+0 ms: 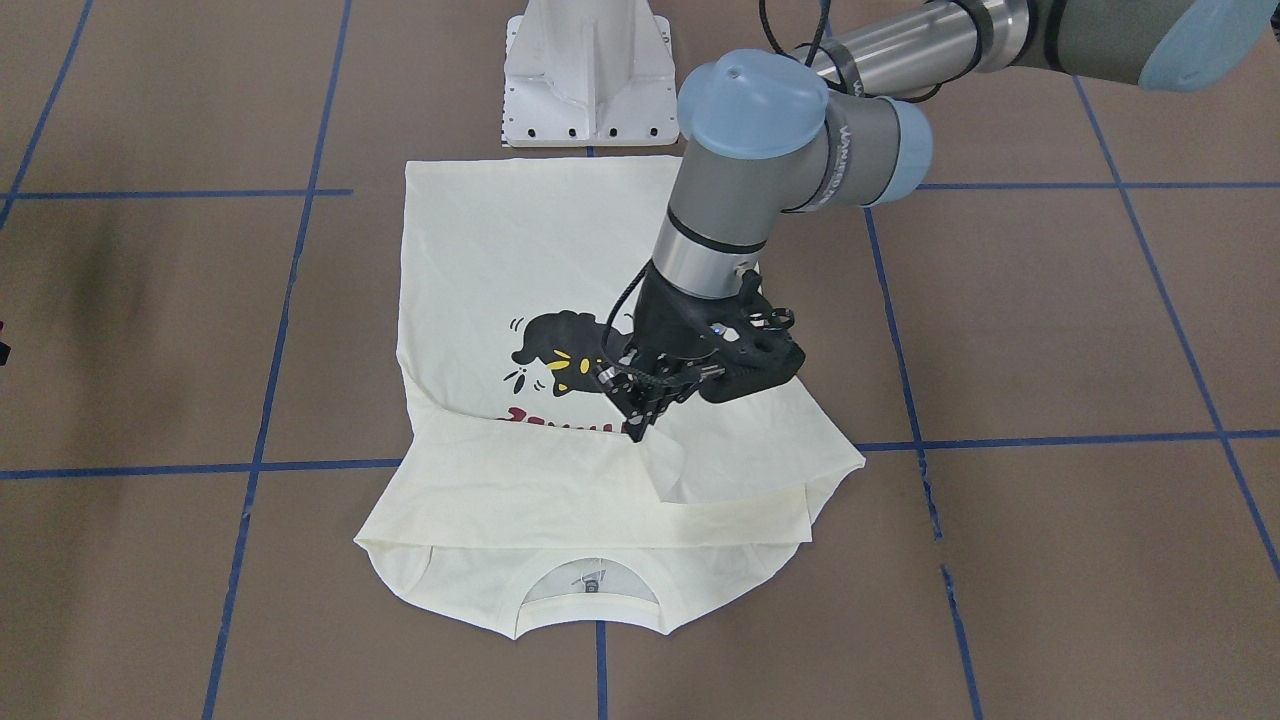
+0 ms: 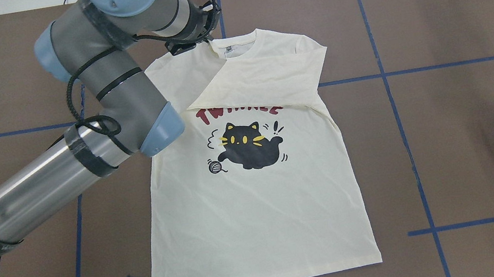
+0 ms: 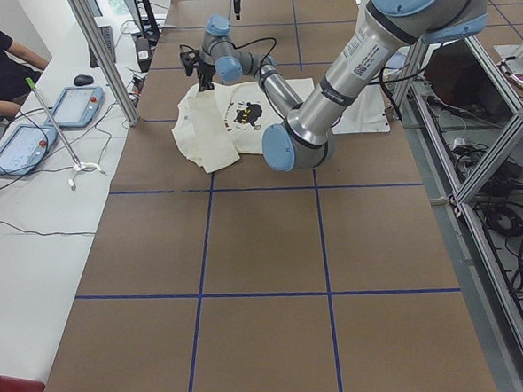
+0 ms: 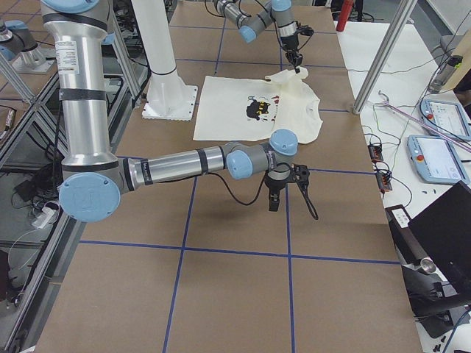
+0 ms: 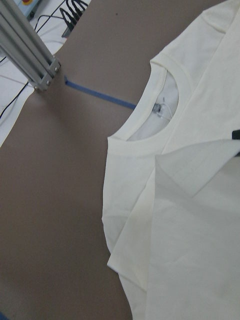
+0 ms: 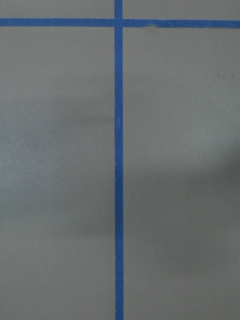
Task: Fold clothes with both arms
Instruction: 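Carry the grasped sleeve across the shirt toward the collar with the left gripper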
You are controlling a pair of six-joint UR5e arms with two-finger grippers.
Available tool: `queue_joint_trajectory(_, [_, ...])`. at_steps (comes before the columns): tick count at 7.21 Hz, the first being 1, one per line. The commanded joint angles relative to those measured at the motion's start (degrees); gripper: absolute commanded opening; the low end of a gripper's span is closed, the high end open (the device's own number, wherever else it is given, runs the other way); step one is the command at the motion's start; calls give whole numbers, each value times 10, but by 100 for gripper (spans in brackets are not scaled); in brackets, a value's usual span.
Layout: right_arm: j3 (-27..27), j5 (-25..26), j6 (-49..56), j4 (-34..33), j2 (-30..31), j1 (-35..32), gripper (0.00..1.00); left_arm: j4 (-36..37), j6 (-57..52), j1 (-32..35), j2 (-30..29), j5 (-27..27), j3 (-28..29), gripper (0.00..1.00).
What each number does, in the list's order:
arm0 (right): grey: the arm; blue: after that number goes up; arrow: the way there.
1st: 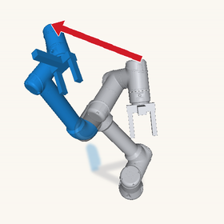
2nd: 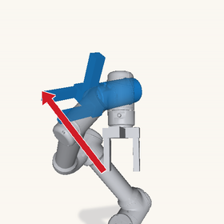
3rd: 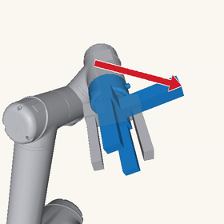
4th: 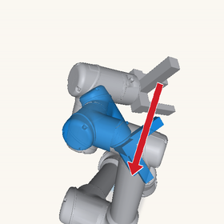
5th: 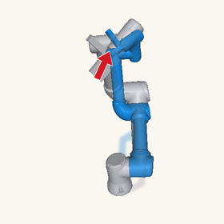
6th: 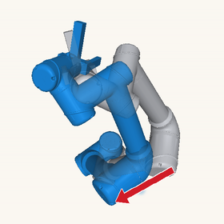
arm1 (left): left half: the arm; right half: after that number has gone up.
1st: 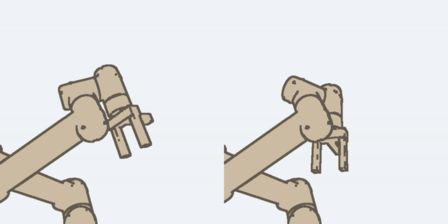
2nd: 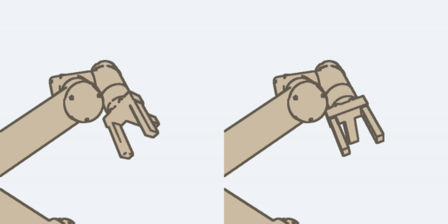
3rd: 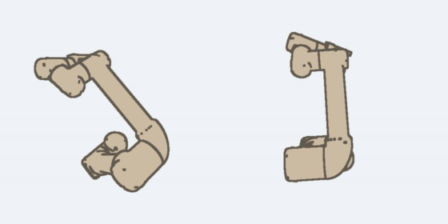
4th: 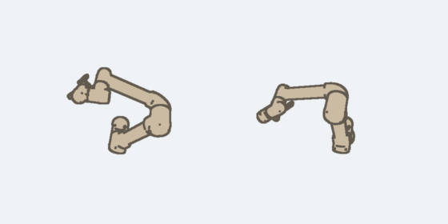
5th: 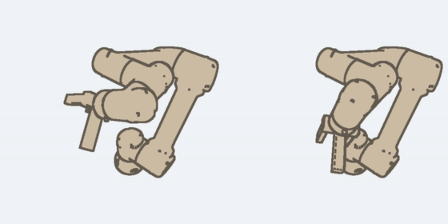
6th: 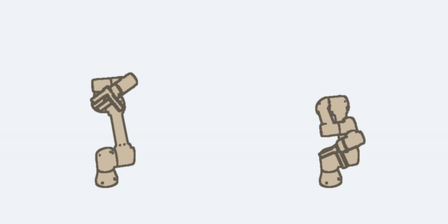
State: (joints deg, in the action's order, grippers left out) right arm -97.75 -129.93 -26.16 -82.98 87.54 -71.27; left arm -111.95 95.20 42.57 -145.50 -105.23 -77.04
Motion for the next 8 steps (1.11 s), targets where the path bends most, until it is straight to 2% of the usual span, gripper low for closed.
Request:
queue_joint_trajectory(1, [0, -1, -1, 0, 2, 0, 100, -70, 45, -27, -97, -2, 118, 0])
queue_joint_trajectory(3, [2, -2, -2, 0, 3, 0, 100, -131, 62, -45, -115, 1, 151, 0])
queue_joint_trajectory(4, [2, -2, -2, 0, 3, 0, 100, -166, 69, -47, -137, 4, 209, 0])
queue_joint_trajectory(5, [2, -2, -2, -1, 3, 0, 100, -199, 75, -49, -139, 26, 241, 0])
queue_joint_trajectory(6, [3, -2, -3, -1, 3, 0, 100, -202, 75, -56, -141, 52, 251, 0])
queue_joint_trajectory(8, [11, -2, -2, 0, 1, 0, 100, -202, 79, -69, -158, 57, 261, 0])
